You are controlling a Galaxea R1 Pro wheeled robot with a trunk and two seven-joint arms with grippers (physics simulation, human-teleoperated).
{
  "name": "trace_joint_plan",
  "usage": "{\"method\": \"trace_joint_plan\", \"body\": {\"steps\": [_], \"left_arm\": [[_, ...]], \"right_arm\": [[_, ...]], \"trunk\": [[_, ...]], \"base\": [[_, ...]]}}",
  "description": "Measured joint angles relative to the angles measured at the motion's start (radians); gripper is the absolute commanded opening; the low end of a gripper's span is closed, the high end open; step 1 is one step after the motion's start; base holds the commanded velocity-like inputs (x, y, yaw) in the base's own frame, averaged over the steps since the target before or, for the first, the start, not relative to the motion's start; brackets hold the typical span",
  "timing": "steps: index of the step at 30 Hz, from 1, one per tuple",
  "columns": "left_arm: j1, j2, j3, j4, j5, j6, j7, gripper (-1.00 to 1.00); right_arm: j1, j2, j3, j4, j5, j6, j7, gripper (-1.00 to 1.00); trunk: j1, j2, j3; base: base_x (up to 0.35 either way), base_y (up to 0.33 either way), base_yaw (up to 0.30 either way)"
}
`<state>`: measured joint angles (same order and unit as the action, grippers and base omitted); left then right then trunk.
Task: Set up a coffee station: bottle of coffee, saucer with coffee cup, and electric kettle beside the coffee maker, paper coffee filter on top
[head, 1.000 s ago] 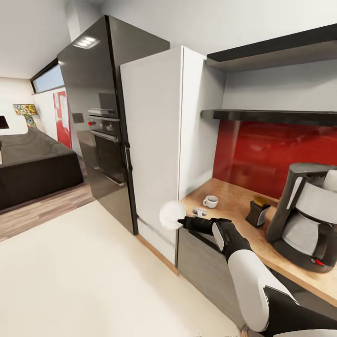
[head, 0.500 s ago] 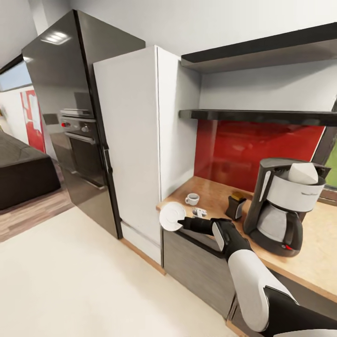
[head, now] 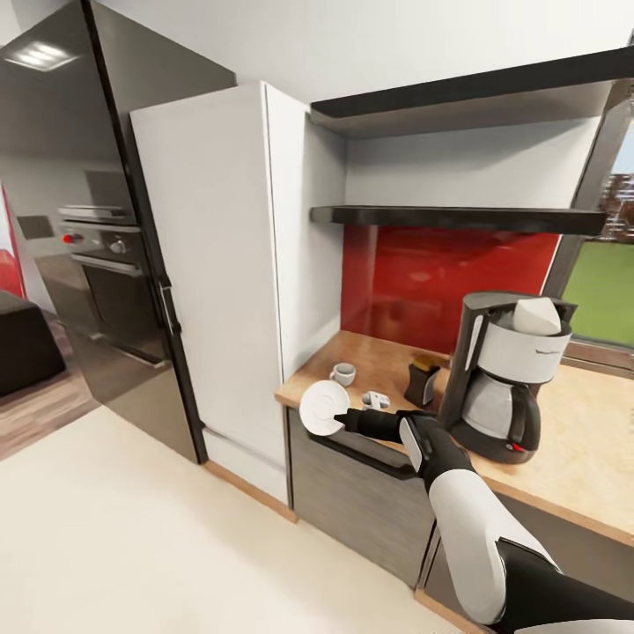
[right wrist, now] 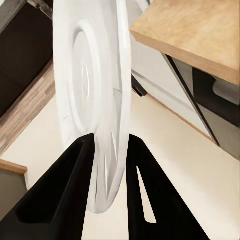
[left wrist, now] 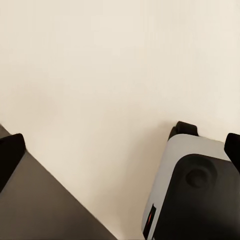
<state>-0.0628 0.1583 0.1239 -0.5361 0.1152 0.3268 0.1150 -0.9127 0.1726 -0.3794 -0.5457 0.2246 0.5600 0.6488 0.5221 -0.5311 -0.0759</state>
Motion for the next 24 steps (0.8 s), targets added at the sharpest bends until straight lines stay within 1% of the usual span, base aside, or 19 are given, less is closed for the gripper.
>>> {"method": "trace_joint_plan", "body": {"steps": [8,15,18,24], "left_arm": [[0.0,0.0,0.0,0.0,0.0,0.0,0.0,1.0],[0.0,-0.001,0.0,0.0,0.0,0.0,0.0,1.0],[0.0,0.001,0.0,0.0,0.0,-0.001,0.0,1.0],[0.0,0.001,0.0,0.002,0.0,-0.001,0.0,1.0]], "right_arm": [[0.0,0.0,0.0,0.003,0.0,0.0,0.001,-1.0],[0.0,0.0,0.0,0.004,0.0,0.0,0.0,-1.0],[0.0,0.0,0.0,0.004,0.0,0.0,0.0,-1.0],[0.0,0.0,0.0,0.004,0.0,0.001,0.0,-1.0]], "trunk": [[0.0,0.0,-0.005],[0.0,0.0,-0.007],[0.0,0.0,-0.007],[0.0,0.0,-0.007]], "base": [[0.116,0.297,-0.234],[0.144,0.271,-0.077],[0.097,0.091,-0.221],[0.023,0.012,-0.261]]}}
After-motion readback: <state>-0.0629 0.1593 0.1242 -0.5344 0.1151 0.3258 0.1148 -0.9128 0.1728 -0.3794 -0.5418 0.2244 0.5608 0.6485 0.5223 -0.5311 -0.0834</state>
